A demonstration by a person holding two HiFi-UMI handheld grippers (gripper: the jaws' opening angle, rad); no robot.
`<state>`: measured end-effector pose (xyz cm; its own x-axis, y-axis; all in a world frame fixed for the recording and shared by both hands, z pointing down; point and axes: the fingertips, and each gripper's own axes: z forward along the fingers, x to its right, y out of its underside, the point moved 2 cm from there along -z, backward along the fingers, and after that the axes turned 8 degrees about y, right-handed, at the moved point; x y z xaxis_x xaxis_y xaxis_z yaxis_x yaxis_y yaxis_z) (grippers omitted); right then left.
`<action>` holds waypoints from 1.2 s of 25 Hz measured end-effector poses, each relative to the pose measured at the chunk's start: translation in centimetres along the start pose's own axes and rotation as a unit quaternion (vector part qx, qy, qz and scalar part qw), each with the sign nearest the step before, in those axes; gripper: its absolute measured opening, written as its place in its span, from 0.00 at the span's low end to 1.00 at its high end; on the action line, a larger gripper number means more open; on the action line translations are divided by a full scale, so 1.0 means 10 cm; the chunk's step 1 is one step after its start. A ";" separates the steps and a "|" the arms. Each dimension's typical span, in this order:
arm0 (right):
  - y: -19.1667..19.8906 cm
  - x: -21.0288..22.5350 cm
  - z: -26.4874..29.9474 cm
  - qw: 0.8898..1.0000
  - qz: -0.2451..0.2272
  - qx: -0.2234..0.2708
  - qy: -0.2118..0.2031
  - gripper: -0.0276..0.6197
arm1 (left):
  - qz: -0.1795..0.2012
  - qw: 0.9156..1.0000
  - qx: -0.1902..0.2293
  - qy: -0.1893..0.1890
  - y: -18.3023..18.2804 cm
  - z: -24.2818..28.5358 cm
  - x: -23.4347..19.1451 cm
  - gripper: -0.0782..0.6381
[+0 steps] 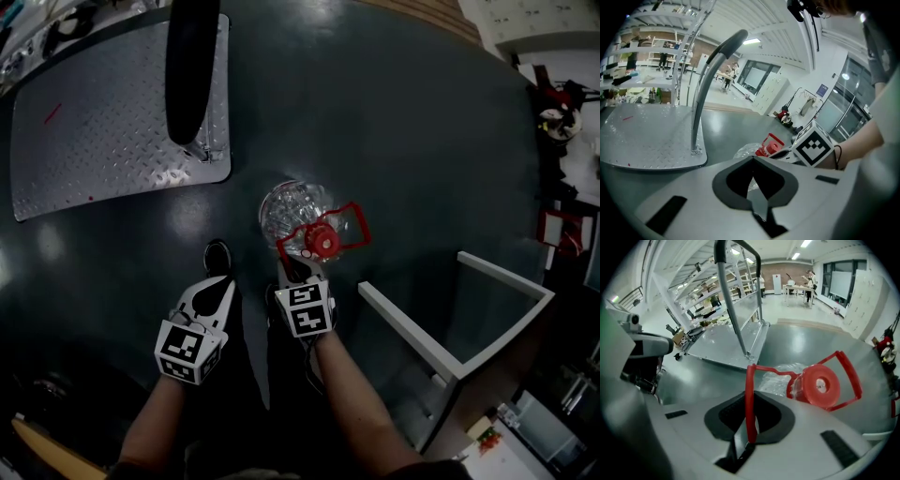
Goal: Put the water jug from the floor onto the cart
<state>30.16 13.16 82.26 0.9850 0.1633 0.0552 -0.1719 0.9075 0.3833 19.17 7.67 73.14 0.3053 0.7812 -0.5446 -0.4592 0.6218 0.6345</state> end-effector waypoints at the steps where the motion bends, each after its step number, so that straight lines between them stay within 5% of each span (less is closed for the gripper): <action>1: -0.01 0.01 -0.03 1.000 0.004 0.003 -0.003 0.08 | 0.000 1.000 0.001 -0.001 -0.01 0.00 0.01 0.12; 8: 0.08 0.15 -0.27 0.999 -0.011 -0.001 -0.032 0.09 | -0.002 1.000 0.018 -0.006 -0.10 -0.02 0.20 0.12; 18: 0.06 0.00 -1.34 0.993 0.048 0.038 -0.105 0.09 | 0.009 0.997 0.063 -0.033 -0.35 -0.39 0.85 0.12; 30: -0.34 -0.96 -2.73 0.962 -0.137 0.095 -0.215 0.09 | 0.029 0.984 0.140 -0.103 -0.75 -1.38 1.43 0.12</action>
<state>20.92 19.09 55.28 0.9140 -0.2850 0.2888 0.0604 0.7994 0.5977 15.41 13.40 53.03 0.4610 0.7932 -0.3978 -0.2426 0.5439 0.8033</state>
